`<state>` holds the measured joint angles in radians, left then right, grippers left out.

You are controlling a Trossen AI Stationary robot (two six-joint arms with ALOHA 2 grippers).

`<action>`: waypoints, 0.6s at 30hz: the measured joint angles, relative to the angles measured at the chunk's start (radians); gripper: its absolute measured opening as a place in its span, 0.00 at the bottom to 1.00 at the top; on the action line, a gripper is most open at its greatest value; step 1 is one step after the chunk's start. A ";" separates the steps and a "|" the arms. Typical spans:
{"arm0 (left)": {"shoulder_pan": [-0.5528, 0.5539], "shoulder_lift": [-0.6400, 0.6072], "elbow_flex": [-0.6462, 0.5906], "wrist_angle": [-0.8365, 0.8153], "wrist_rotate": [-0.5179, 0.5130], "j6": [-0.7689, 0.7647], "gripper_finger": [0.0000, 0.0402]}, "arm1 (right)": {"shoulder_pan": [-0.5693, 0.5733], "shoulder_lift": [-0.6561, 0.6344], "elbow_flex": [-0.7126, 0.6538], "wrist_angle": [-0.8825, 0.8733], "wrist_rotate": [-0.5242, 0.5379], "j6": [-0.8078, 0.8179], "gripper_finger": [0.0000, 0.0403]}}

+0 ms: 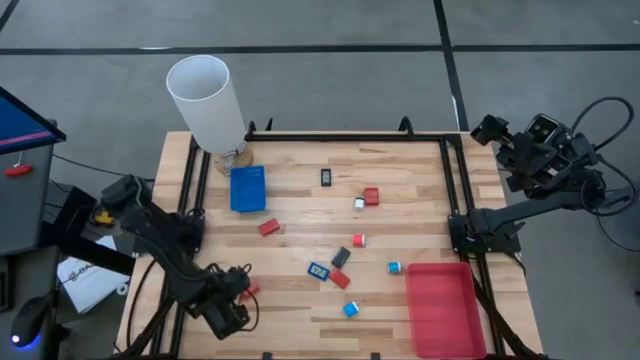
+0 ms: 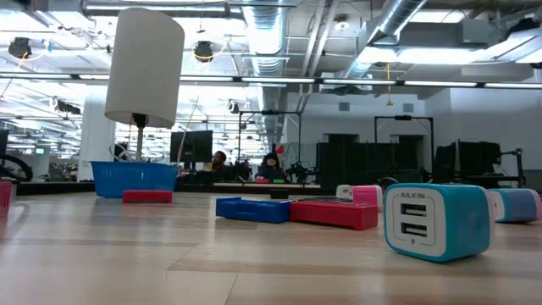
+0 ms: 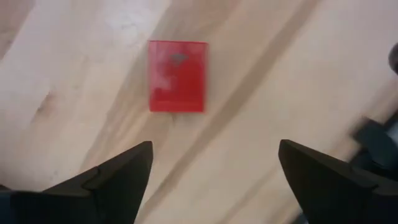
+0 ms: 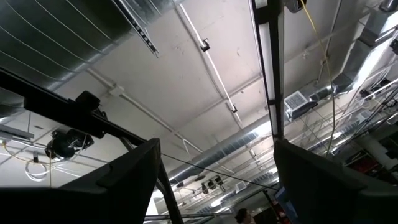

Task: Pick & Place Office items
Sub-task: Put the bottom red charger adapter into the red bin

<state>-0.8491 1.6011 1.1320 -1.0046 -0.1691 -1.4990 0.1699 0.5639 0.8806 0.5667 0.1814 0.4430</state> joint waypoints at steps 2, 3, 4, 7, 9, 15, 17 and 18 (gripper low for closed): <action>0.019 0.033 0.000 0.002 0.000 0.000 0.89 | 0.000 -0.001 0.000 0.001 0.000 0.002 0.76; 0.029 0.047 0.000 0.002 0.000 0.001 0.90 | 0.000 -0.001 0.000 0.002 0.000 0.002 0.76; 0.040 0.058 0.000 0.002 -0.002 0.004 0.92 | 0.000 -0.002 0.000 0.002 0.000 0.002 0.76; 0.072 0.076 0.000 0.002 -0.005 0.039 0.95 | 0.000 -0.002 0.000 0.002 0.000 0.006 0.76; 0.098 0.078 -0.002 0.004 0.002 0.097 0.98 | 0.000 -0.002 0.000 0.002 -0.001 0.011 0.76; 0.180 0.015 -0.139 0.190 0.147 0.182 0.99 | 0.000 -0.002 0.002 0.002 -0.024 0.021 0.76; 0.198 -0.026 -0.198 0.237 0.161 0.182 0.99 | 0.000 -0.002 0.011 0.001 -0.026 0.024 0.76; 0.207 -0.052 -0.224 0.243 0.160 0.181 0.99 | 0.000 -0.001 0.016 0.002 -0.027 0.024 0.76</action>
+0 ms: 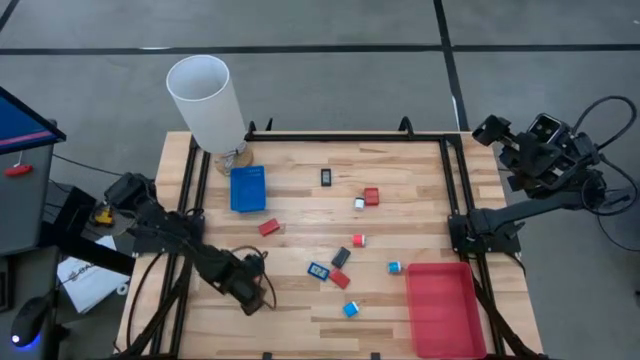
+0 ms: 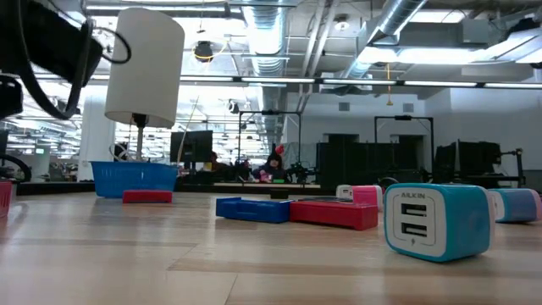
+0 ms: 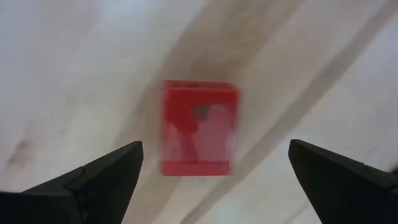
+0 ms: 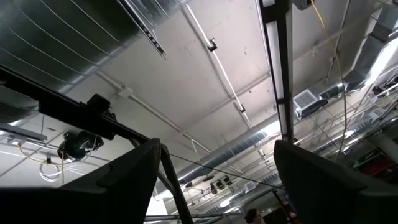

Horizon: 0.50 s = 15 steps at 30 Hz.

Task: Pick & Place Office items
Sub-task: Put the bottom red charger adapter into the red bin

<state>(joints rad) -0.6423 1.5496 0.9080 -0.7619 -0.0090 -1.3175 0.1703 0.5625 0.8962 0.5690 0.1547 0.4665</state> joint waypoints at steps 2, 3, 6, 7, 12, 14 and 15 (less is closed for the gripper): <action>0.014 -0.047 -0.043 0.009 -0.008 -0.001 0.99 | 0.000 0.000 0.006 -0.001 0.000 -0.003 0.76; 0.020 -0.073 -0.067 0.012 -0.013 -0.001 0.99 | 0.000 0.000 0.010 -0.007 0.000 -0.005 0.76; 0.029 -0.125 -0.133 0.039 -0.028 -0.003 0.99 | 0.000 0.000 0.021 -0.023 0.000 -0.020 0.76; 0.030 -0.135 -0.151 0.062 -0.028 -0.004 0.99 | 0.000 0.000 0.022 -0.023 0.000 -0.024 0.76; 0.028 -0.117 -0.175 0.120 -0.027 -0.011 0.99 | 0.000 0.014 0.023 -0.023 0.000 -0.033 0.76; 0.028 -0.108 -0.175 0.166 -0.029 -0.011 0.99 | 0.000 0.020 0.023 -0.019 0.000 -0.033 0.76; 0.028 -0.107 -0.175 0.183 -0.031 -0.011 0.99 | 0.000 0.023 0.023 -0.022 0.000 -0.033 0.76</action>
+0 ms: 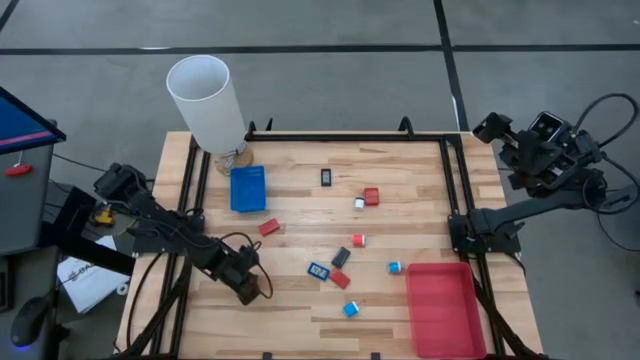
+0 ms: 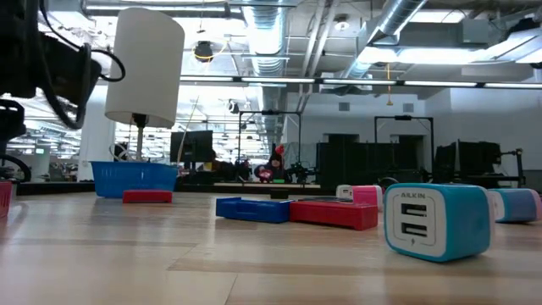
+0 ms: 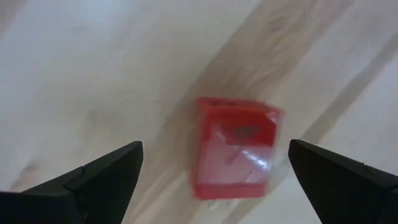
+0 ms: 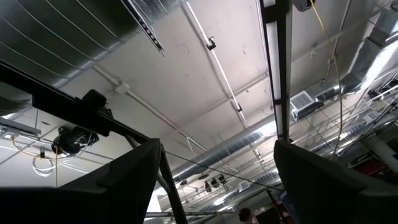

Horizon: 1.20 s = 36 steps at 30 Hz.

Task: Pick & Place Office items
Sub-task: Put the bottom red charger adapter into the red bin

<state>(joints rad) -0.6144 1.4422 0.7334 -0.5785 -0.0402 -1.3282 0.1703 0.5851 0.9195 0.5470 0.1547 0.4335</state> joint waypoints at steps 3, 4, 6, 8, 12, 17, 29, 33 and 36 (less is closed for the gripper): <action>0.000 0.000 0.000 0.016 -0.019 0.000 0.99 | 0.000 0.010 0.000 0.004 0.000 -0.005 0.76; 0.000 0.000 0.000 0.012 -0.024 0.000 0.99 | 0.000 0.011 0.000 0.004 0.001 -0.008 0.76; 0.000 0.005 0.001 0.009 -0.031 0.000 0.99 | 0.000 0.010 0.000 0.007 0.004 -0.013 0.76; 0.000 0.022 0.001 0.007 -0.031 0.000 0.99 | 0.000 0.010 0.000 0.008 0.004 -0.015 0.76; 0.000 0.075 0.001 0.036 -0.020 0.001 0.99 | 0.000 0.010 0.000 0.011 0.008 -0.015 0.76; 0.000 0.114 0.006 0.036 -0.011 0.011 0.97 | 0.000 0.010 0.000 0.012 0.008 -0.015 0.76; 0.009 0.111 0.002 -0.008 0.003 0.012 0.56 | 0.000 0.010 0.000 0.014 0.004 -0.026 0.76; 0.051 0.056 -0.005 0.006 -0.007 0.012 0.50 | 0.000 0.010 0.000 0.014 0.003 -0.026 0.76; 0.098 -0.028 0.000 0.019 -0.081 0.014 0.50 | 0.000 0.010 0.000 0.011 0.003 -0.026 0.76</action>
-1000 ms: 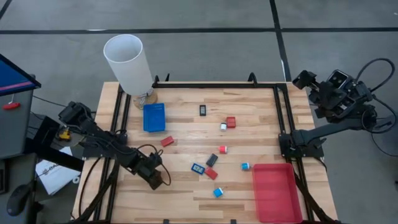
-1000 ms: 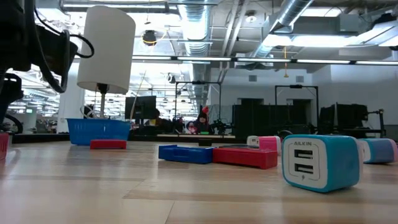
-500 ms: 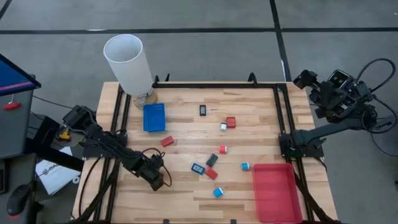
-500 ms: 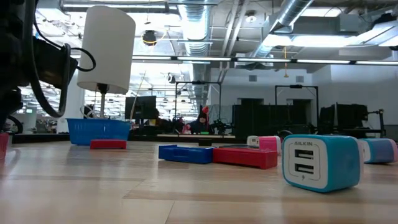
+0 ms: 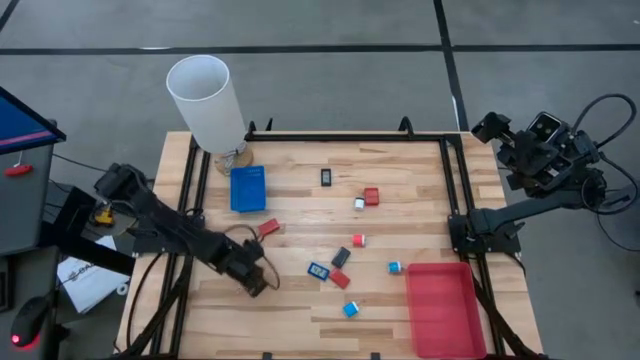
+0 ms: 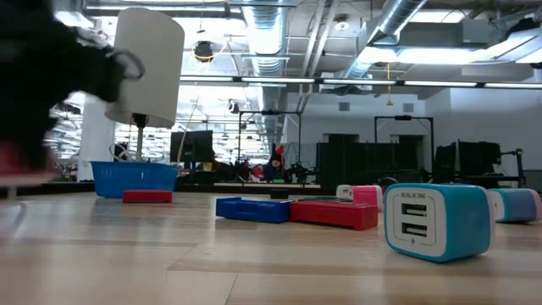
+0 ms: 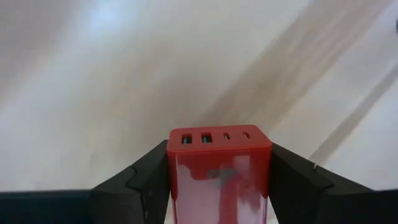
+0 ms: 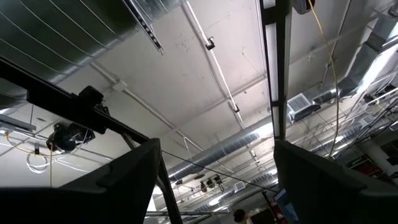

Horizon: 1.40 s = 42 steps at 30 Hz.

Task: Pick & Place Office items
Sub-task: Put the bottom red charger adapter into the red bin

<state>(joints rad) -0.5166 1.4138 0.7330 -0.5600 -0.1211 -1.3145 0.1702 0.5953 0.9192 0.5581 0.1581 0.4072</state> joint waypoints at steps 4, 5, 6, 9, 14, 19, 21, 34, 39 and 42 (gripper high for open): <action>0.068 -0.107 -0.002 0.009 -0.078 0.004 0.50 | 0.000 0.000 0.000 -0.001 0.000 0.000 0.76; 0.083 -0.136 -0.001 0.025 -0.097 0.019 0.50 | 0.000 0.000 0.000 -0.001 -0.002 0.000 0.76; 0.101 -0.162 -0.001 0.046 -0.109 0.033 0.50 | 0.000 0.000 0.000 -0.001 -0.003 0.000 0.76; 0.150 -0.227 -0.001 0.121 -0.128 0.091 0.50 | 0.000 0.000 0.000 -0.004 -0.004 0.001 0.76; 0.196 -0.283 0.000 0.347 -0.017 0.261 0.50 | 0.000 0.000 0.000 -0.008 -0.027 0.003 0.76; 0.266 -0.284 0.000 0.646 0.090 0.314 0.50 | 0.000 0.000 0.000 -0.107 -0.015 0.013 0.76; 0.310 -0.283 0.000 0.742 0.103 0.315 0.50 | 0.000 0.000 0.000 -0.189 0.037 0.015 0.76; 0.479 -0.264 0.129 1.073 0.242 0.305 0.50 | 0.000 0.098 -0.001 -0.401 0.105 -0.109 0.76; 0.481 -0.195 0.250 1.182 0.227 0.313 0.50 | -0.001 0.119 -0.001 -0.412 0.103 -0.092 0.76; 0.491 -0.139 0.325 1.195 0.150 0.310 0.50 | 0.003 0.127 -0.001 -0.398 0.135 -0.122 0.76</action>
<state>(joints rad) -0.0252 1.2753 1.0578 0.6351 0.0285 -1.0040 0.1735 0.7223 0.9184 0.1604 0.2935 0.2857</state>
